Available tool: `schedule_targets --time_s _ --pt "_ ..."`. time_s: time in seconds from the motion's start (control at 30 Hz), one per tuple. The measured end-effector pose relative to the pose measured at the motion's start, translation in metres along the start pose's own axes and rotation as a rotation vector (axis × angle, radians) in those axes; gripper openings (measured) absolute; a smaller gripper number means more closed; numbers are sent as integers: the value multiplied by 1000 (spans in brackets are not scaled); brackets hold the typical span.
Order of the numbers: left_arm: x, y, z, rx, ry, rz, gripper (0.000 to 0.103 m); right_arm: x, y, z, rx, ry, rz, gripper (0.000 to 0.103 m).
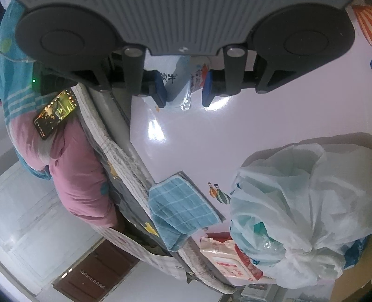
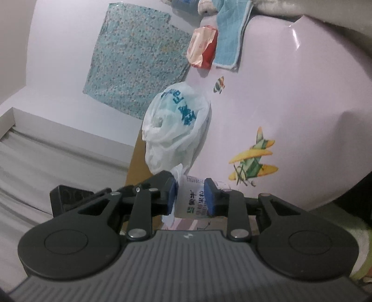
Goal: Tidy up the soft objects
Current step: 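Hold the yogurt cup with the right tool while the left tool lets go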
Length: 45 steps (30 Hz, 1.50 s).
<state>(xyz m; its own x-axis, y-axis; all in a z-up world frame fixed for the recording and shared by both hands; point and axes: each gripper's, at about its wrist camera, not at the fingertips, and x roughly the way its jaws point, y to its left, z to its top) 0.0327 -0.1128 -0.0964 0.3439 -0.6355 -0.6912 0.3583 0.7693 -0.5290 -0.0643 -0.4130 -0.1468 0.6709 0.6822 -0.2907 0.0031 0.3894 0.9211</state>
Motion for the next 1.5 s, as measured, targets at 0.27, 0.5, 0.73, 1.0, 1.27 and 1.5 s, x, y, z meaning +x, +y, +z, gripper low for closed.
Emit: schedule_targets --time_s 0.27,0.5,0.73,1.0,1.27,1.5 --pt "-5 6 -1 -48 5 -24 54 2 1 -2 7 -11 -3 25" --pt "-16 2 -10 -9 34 -44 68 0 -1 -1 13 -13 1 26" --pt "0 5 -18 -11 89 -23 65 -1 -1 -2 16 -13 -16 39" --pt "4 11 -16 -31 93 -52 65 1 -12 -4 73 -7 -15 53" --pt "10 27 -17 -133 112 -137 62 13 -29 -6 196 11 54 55" --pt "1 19 -15 -117 81 -120 48 13 -21 -7 182 -8 34 53"
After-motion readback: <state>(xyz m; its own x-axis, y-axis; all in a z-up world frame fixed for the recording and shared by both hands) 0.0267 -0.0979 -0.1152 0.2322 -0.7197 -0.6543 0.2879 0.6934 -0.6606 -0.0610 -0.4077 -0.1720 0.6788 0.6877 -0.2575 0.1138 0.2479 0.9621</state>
